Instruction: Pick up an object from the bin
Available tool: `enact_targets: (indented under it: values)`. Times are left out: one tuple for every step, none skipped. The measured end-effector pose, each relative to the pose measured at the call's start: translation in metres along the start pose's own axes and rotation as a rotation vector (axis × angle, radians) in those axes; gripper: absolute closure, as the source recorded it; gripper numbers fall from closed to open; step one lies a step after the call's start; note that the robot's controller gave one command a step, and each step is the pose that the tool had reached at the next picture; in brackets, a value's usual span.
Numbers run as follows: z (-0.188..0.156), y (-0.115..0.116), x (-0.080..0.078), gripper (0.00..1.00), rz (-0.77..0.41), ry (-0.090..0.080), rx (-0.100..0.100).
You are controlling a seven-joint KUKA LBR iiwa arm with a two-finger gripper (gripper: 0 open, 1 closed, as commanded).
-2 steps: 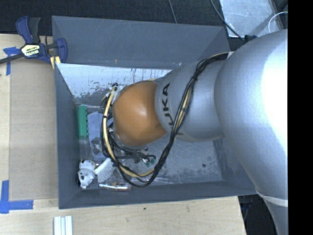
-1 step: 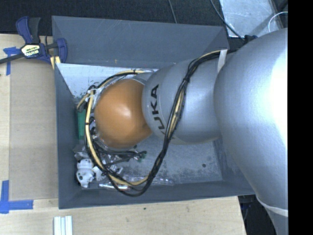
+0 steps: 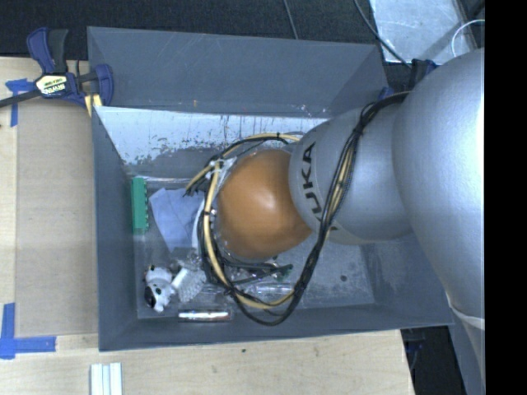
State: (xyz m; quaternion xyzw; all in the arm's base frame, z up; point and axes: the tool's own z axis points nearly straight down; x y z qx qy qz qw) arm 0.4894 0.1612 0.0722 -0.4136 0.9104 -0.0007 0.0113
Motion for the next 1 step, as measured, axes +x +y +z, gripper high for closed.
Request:
enact_targets:
  values:
    - [0.0009, 0.0388, -0.0557, 1.0, -0.602, 0.026, 0.002]
